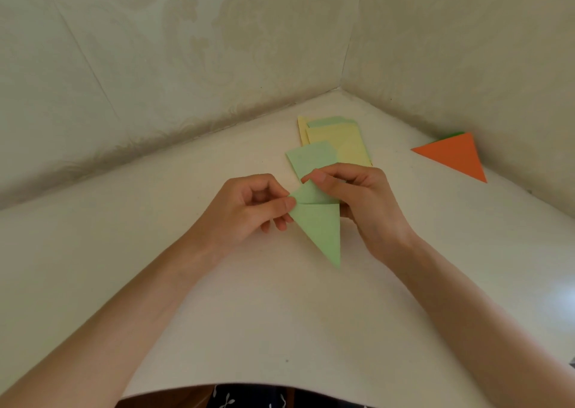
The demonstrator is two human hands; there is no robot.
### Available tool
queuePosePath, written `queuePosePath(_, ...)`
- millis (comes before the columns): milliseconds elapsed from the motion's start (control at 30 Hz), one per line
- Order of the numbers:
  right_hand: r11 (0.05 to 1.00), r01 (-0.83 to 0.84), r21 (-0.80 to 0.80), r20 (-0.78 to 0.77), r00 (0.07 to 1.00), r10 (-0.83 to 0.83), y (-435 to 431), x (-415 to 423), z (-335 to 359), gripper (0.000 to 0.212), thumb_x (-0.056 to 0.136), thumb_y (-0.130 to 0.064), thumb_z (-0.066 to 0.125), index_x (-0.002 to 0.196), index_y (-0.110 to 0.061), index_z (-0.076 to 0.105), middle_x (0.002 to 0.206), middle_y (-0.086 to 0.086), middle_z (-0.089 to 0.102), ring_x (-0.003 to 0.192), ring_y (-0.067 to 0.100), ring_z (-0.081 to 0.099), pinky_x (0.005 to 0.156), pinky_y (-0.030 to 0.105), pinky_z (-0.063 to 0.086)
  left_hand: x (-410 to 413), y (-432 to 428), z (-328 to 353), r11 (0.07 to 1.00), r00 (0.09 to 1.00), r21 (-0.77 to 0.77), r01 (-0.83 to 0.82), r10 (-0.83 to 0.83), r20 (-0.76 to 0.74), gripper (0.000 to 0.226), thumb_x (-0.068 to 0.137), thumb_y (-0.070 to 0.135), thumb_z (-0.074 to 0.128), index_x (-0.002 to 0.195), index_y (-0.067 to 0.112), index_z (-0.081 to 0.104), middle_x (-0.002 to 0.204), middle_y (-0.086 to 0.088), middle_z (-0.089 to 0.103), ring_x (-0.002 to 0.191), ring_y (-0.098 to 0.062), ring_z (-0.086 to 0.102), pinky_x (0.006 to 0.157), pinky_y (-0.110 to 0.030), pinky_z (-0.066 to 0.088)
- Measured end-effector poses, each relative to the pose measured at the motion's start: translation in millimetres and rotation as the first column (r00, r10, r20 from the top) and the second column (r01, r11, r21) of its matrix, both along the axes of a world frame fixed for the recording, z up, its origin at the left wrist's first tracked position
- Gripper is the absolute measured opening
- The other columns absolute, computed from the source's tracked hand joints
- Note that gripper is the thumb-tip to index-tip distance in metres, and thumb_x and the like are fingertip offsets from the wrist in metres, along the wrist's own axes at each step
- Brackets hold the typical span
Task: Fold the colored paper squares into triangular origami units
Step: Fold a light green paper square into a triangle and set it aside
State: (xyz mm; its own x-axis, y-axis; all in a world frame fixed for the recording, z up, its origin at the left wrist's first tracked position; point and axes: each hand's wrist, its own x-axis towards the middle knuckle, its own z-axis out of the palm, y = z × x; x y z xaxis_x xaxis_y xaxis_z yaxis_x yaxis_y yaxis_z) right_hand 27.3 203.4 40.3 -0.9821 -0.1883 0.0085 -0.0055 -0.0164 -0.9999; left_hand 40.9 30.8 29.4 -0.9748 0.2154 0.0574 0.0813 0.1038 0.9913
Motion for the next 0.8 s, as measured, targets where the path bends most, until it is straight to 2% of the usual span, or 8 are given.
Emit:
queuePosePath(100, 1.0, -0.022, 0.003, 0.079, 0.997, 0.022, 2, 0, 0, 0.026, 0.085, -0.032, 0.06, 0.109, -0.021, 0.066, 0.092, 0.001, 0.072, 0.083, 0.017, 0.069, 0.075, 0.032, 0.055, -2, -1, -1, 0.998, 0.998, 0.01, -0.057, 0.057, 0.007, 0.01, 0.084, 0.002, 0.064, 0.074, 0.004, 0.065, 0.063, -0.004, 0.069, 0.055, -0.011, 0.062, 0.05, -0.018, 0.045)
queuePosePath(167, 0.998, -0.055, 0.033, 0.166, 0.985, 0.049, 2, 0, 1, 0.04, 0.079, -0.03, 0.068, 0.116, -0.019, 0.058, 0.096, 0.005, 0.073, 0.081, 0.021, 0.07, 0.072, 0.033, 0.056, -3, -2, -2, 0.992, 0.992, 0.031, -0.124, 0.124, 0.002, 0.008, 0.084, 0.004, 0.064, 0.077, 0.005, 0.067, 0.065, -0.003, 0.07, 0.058, -0.01, 0.065, 0.052, -0.017, 0.047)
queuePosePath(300, 0.994, -0.107, 0.0, 0.147, 0.983, 0.106, 2, 3, 1, 0.015, 0.091, -0.005, 0.057, 0.105, -0.004, 0.059, 0.082, 0.016, 0.072, 0.063, 0.021, 0.068, 0.052, 0.024, 0.051, -6, -6, -1, 0.978, 0.986, 0.124, -0.17, 0.169, 0.016, 0.008, 0.084, 0.006, 0.063, 0.09, 0.01, 0.068, 0.068, -0.002, 0.07, 0.061, -0.01, 0.065, 0.057, -0.019, 0.05)
queuePosePath(400, 0.977, -0.105, -0.185, 0.187, 0.972, 0.14, 4, 2, 3, 0.016, 0.094, 0.0, 0.046, 0.105, -0.006, 0.057, 0.075, 0.018, 0.07, 0.056, 0.02, 0.066, 0.047, 0.023, 0.05, -4, -5, -1, 0.974, 0.992, 0.186, -0.128, 0.127, 0.017, 0.019, 0.077, 0.016, 0.063, 0.096, 0.015, 0.066, 0.069, -0.004, 0.069, 0.064, -0.013, 0.065, 0.06, -0.02, 0.05)
queuePosePath(500, 0.957, -0.095, -0.274, 0.219, 0.963, 0.159, 5, 1, 2, 0.02, 0.094, 0.003, 0.042, 0.095, -0.009, 0.059, 0.072, 0.017, 0.069, 0.054, 0.018, 0.065, 0.046, 0.021, 0.05, -4, -5, 0, 0.973, 0.996, 0.214, -0.085, 0.089, -0.01, 0.016, 0.078, 0.016, 0.065, 0.092, 0.014, 0.07, 0.075, -0.004, 0.07, 0.071, -0.015, 0.066, 0.065, -0.021, 0.051)
queuePosePath(600, 0.963, -0.087, -0.256, 0.194, 0.971, 0.139, 5, 1, 1, 0.027, 0.093, 0.006, 0.036, 0.086, -0.007, 0.059, 0.076, 0.019, 0.069, 0.061, 0.021, 0.068, 0.049, 0.023, 0.052, -3, -6, 0, 0.976, 0.998, 0.215, -0.045, 0.051, -0.023, 0.013, 0.081, 0.015, 0.064, 0.085, 0.018, 0.076, 0.078, -0.006, 0.07, 0.075, -0.016, 0.066, 0.067, -0.021, 0.051)
queuePosePath(700, 0.978, -0.068, -0.195, 0.126, 0.988, 0.093, 2, 0, -2, 0.029, 0.088, 0.004, 0.032, 0.081, -0.001, 0.059, 0.08, 0.021, 0.068, 0.071, 0.03, 0.069, 0.056, 0.028, 0.053, -3, -4, -1, 0.982, 0.996, 0.172, -0.08, 0.086, -0.032, 0.006, 0.083, 0.014, 0.066, 0.082, 0.011, 0.071, 0.07, -0.002, 0.069, 0.065, -0.013, 0.063, 0.062, -0.02, 0.05)
queuePosePath(800, 0.998, -0.034, -0.06, -0.012, 0.999, 0.034, 0, 2, -7, 0.018, 0.086, -0.015, 0.047, 0.079, -0.003, 0.059, 0.084, 0.026, 0.065, 0.076, 0.035, 0.068, 0.064, 0.035, 0.053, -5, -2, -4, 0.987, 0.992, 0.111, -0.119, 0.124, -0.034, 0.009, 0.082, 0.005, 0.063, 0.089, 0.009, 0.062, 0.063, 0.001, 0.066, 0.058, -0.011, 0.062, 0.058, -0.019, 0.048)
